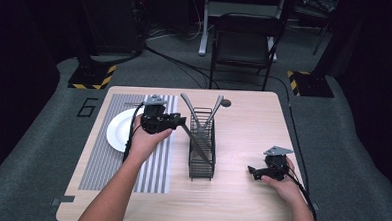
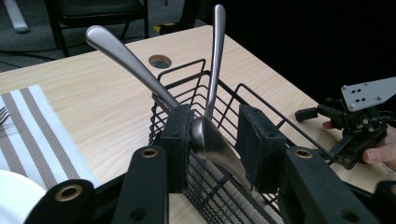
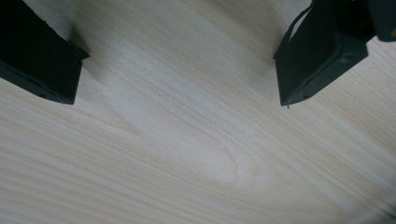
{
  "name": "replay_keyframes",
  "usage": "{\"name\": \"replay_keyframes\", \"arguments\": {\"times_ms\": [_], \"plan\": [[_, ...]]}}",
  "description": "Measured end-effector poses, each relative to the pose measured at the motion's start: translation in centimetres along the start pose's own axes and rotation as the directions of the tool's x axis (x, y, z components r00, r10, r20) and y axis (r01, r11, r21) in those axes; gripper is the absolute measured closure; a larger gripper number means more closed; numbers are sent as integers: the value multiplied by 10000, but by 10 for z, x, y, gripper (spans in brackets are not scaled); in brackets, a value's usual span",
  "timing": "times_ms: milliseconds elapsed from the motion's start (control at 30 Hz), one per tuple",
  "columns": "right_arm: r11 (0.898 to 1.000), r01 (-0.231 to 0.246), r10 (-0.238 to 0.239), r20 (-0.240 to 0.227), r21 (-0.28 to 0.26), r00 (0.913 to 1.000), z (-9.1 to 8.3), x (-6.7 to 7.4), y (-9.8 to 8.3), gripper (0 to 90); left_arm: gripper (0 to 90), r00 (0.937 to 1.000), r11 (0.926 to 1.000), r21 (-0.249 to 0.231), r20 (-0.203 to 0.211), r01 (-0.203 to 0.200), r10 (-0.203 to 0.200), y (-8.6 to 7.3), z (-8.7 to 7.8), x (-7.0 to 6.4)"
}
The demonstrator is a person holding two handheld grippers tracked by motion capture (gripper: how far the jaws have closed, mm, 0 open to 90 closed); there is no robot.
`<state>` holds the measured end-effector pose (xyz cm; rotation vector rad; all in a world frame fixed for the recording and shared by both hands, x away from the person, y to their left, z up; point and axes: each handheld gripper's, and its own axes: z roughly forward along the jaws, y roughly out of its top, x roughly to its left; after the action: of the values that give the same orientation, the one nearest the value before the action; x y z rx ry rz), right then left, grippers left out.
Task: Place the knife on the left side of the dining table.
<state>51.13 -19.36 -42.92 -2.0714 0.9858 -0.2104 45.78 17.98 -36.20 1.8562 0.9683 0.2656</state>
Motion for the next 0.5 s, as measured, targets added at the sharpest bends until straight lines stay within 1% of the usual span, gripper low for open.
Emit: {"name": "replay_keyframes", "arguments": {"times_ms": [100,167,233,333,400,500], "plan": [[10000,-7,7,9,0,10000,0,0,0,0,691,9999,10000,1,-114,-33,34,0,0,0],[10000,5,-5,-31,-5,10000,0,0,0,0,704,9999,10000,-29,-80,87,-88,0,0,1],[10000,9,-9,-7,-10,10000,0,0,0,0,713,9999,9999,-39,-106,102,-102,0,0,0],[10000,-9,9,13,-1,10000,0,0,0,0,725,9998,10000,-44,-180,39,-40,1,0,-1],[10000,1,-1,18,-4,10000,0,0,0,0,731,9999,10000,-44,-155,42,-42,1,-1,-2],[10000,-9,9,9,0,10000,0,0,0,0,738,9999,9999,-63,-134,-94,93,2,-3,-6]]}}
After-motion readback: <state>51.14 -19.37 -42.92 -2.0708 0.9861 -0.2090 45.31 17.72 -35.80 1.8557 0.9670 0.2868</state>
